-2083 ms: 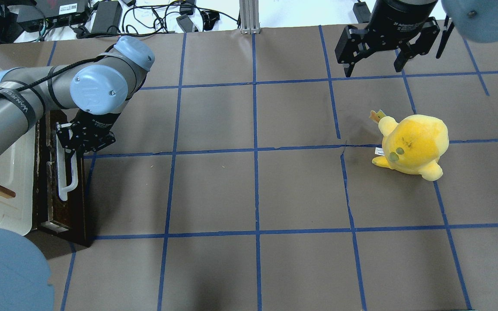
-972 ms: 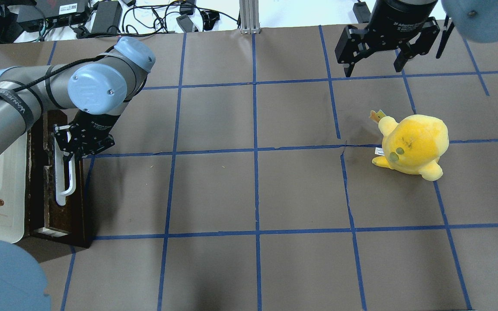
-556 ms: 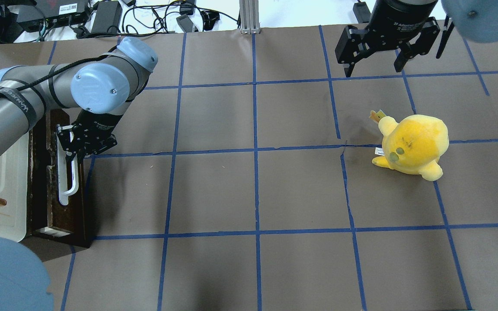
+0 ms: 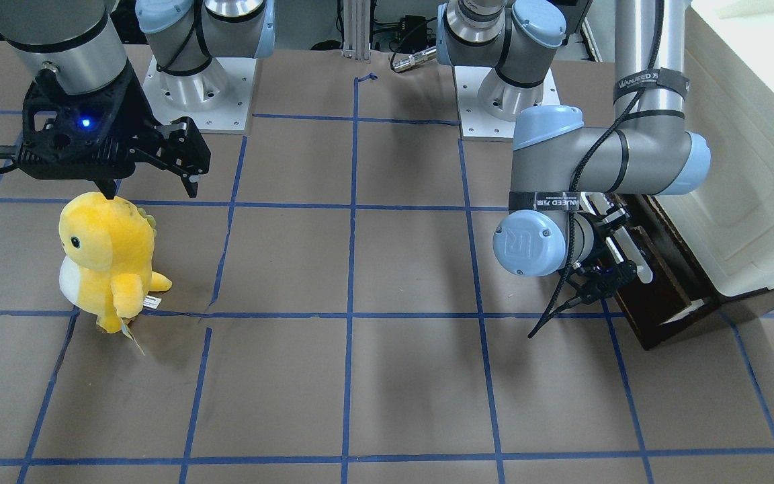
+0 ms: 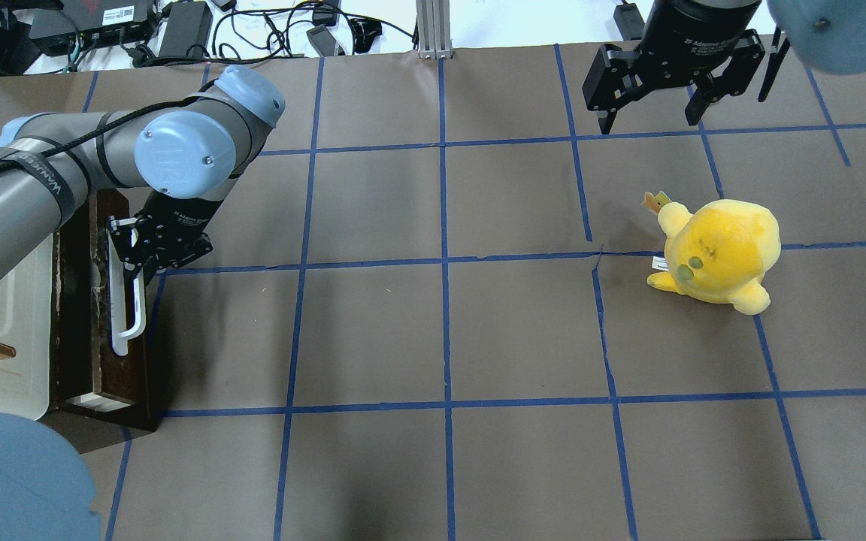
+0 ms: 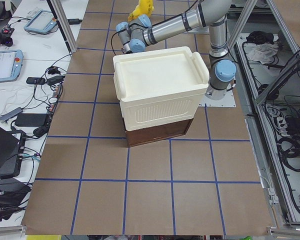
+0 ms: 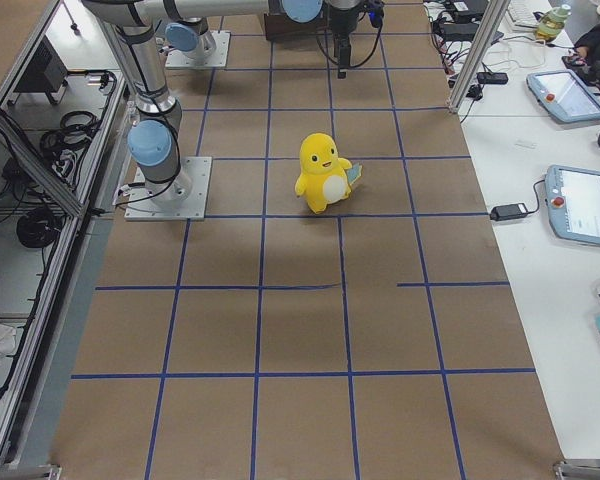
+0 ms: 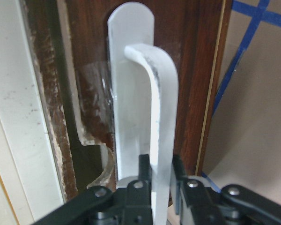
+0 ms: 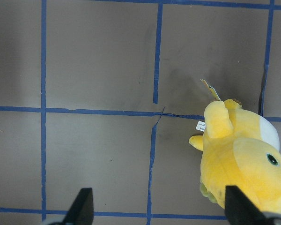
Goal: Pull drawer sideways
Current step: 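Keep pulling the drawer outward from the cabinet with the left gripper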
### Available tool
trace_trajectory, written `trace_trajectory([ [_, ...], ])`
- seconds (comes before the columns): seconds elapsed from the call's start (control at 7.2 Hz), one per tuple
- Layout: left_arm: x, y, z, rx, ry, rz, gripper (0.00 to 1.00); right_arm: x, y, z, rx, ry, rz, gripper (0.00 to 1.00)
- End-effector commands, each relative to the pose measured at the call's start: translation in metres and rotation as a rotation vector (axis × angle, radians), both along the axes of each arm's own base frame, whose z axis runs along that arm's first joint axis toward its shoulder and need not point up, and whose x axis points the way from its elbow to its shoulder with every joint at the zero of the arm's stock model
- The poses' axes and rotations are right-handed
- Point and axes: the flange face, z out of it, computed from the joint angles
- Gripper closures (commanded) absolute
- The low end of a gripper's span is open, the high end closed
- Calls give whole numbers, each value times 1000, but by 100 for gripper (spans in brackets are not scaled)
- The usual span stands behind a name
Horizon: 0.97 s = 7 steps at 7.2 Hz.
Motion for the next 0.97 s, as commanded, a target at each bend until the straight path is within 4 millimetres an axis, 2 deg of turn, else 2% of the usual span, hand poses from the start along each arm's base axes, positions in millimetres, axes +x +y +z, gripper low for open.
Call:
trace_trajectory([
  [0.0, -5, -3, 2, -8, 1, -4, 95, 0, 0, 0, 0, 1, 0, 0],
  [0.83, -29, -14, -5, -32, -3, -8, 94, 0, 0, 0, 0, 1, 0, 0],
])
